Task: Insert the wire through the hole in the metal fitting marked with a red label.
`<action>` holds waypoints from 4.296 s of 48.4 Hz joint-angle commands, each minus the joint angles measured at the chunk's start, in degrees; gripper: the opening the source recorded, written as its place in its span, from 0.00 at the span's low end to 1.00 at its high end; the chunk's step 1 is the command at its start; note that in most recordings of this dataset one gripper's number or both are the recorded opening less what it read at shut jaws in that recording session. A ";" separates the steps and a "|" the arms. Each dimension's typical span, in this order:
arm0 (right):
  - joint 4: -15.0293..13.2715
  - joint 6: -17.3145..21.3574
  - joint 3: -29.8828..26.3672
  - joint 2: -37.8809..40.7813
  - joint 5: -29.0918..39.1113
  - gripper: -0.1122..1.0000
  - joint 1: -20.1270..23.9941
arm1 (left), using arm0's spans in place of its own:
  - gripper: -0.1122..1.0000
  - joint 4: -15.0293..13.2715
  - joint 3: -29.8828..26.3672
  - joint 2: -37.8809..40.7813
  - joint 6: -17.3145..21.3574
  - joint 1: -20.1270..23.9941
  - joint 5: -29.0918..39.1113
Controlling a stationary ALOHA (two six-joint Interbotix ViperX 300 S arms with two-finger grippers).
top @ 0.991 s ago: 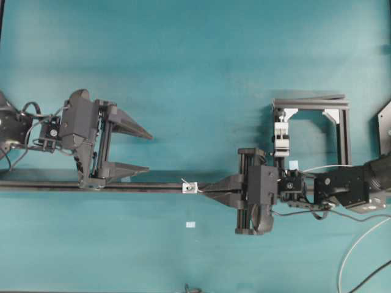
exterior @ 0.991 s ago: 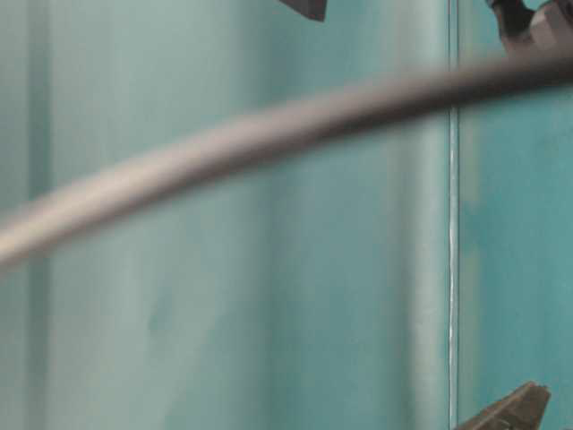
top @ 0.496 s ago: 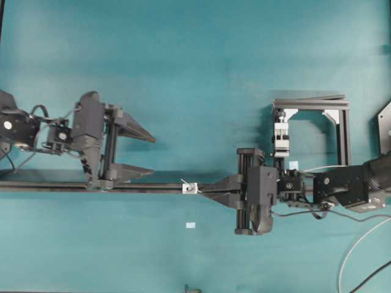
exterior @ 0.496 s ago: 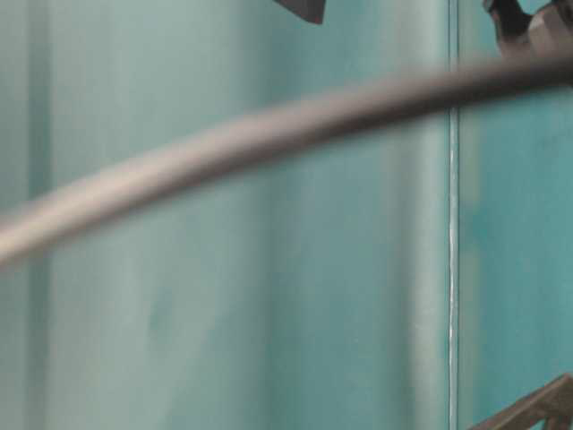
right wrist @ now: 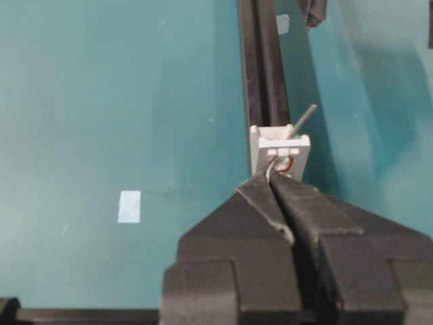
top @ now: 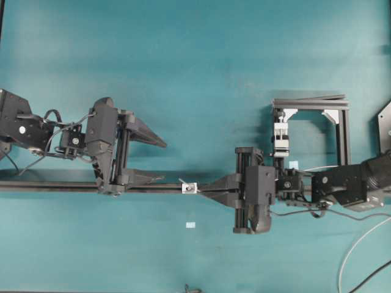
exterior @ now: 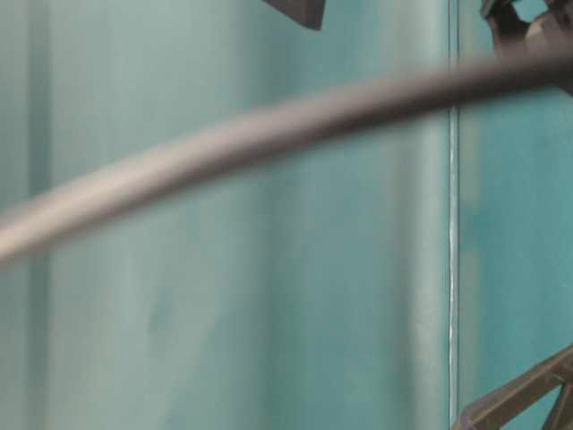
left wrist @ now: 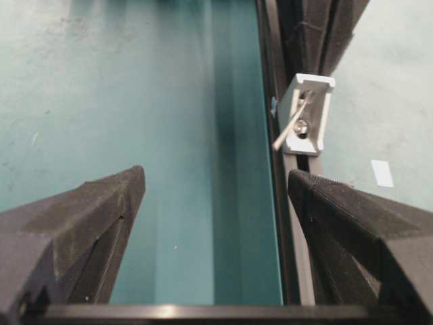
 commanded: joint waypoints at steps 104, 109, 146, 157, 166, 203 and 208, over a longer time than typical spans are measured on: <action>-2.29 0.35 -3.25 -0.44 2.11 0.09 -0.35 | 0.01 0.35 -9.58 2.29 -5.10 -4.31 10.55; -2.29 0.35 -3.34 -0.44 2.81 0.09 -0.35 | 0.01 0.35 -9.58 2.37 -5.10 -4.31 10.55; -2.29 0.97 -3.43 -0.53 1.58 0.21 -0.35 | 0.01 0.35 -9.58 2.37 -5.36 -4.39 10.63; -2.29 0.44 -3.87 -0.70 2.11 0.75 -0.18 | 0.01 0.35 -9.58 2.02 -5.36 -4.39 11.34; -2.29 0.44 -3.16 -1.76 2.11 0.95 -0.09 | 0.01 0.35 -8.88 0.35 -5.27 -4.39 13.80; -2.29 0.53 -2.64 -2.02 3.52 0.95 0.09 | 0.01 0.35 4.66 -19.34 -7.65 -7.12 24.79; -2.29 0.53 -2.64 -2.02 3.52 0.95 0.09 | 0.01 0.35 6.86 -21.09 -9.67 -7.21 24.96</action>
